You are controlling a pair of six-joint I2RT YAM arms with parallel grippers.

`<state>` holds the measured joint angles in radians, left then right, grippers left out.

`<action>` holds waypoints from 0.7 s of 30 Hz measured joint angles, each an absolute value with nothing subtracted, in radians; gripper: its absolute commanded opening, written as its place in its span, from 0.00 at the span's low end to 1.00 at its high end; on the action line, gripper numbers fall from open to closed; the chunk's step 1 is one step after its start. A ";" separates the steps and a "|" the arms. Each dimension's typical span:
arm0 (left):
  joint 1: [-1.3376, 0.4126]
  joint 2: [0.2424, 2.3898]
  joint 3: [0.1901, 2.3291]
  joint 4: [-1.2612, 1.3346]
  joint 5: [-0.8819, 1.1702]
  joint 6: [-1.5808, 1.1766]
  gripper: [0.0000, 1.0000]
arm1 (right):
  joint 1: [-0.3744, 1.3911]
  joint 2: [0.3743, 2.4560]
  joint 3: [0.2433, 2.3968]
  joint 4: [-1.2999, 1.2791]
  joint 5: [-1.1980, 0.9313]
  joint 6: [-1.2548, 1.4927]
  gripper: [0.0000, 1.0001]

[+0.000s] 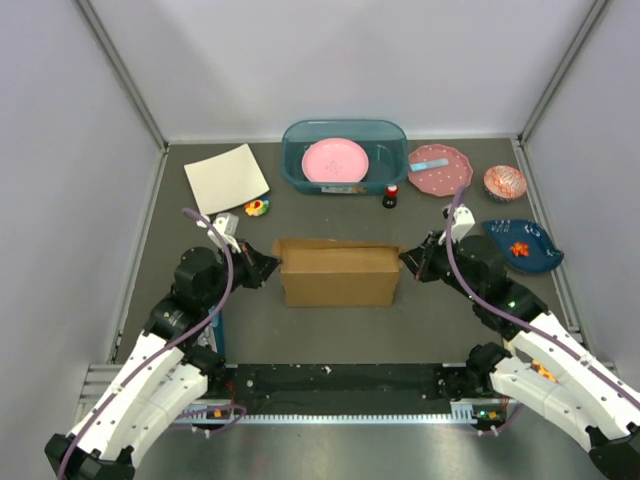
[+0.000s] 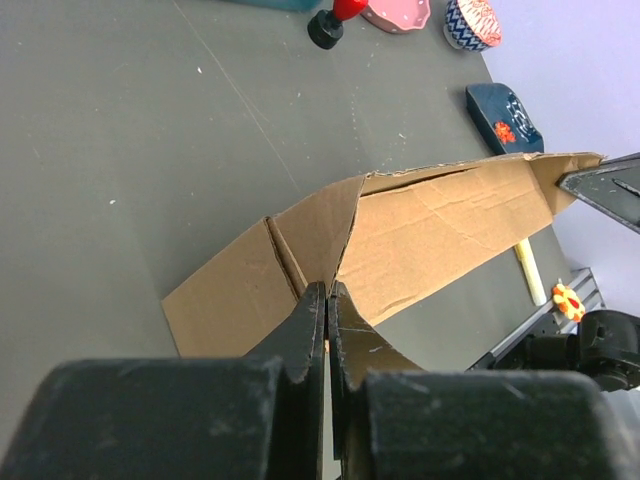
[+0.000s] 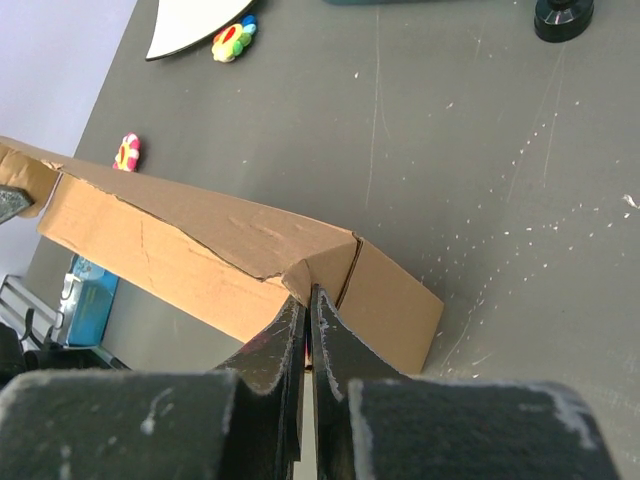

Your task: Fold the paper box

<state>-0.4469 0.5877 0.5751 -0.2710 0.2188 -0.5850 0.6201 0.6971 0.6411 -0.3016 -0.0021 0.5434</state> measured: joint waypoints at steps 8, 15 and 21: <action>-0.447 0.549 0.538 -0.236 0.211 -0.603 0.00 | 0.623 0.696 0.641 -0.303 0.001 0.543 0.00; -0.458 0.509 0.479 -0.182 0.188 -0.582 0.00 | 0.628 0.696 0.641 -0.304 -0.001 0.544 0.00; -0.479 0.501 0.458 -0.149 0.146 -0.550 0.00 | 0.633 0.696 0.641 -0.304 -0.002 0.546 0.00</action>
<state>-0.4786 0.5014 0.4576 -0.1493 0.1455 -0.5503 0.6327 0.6956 0.6411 -0.3038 -0.0017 0.5461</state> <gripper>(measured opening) 0.012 0.009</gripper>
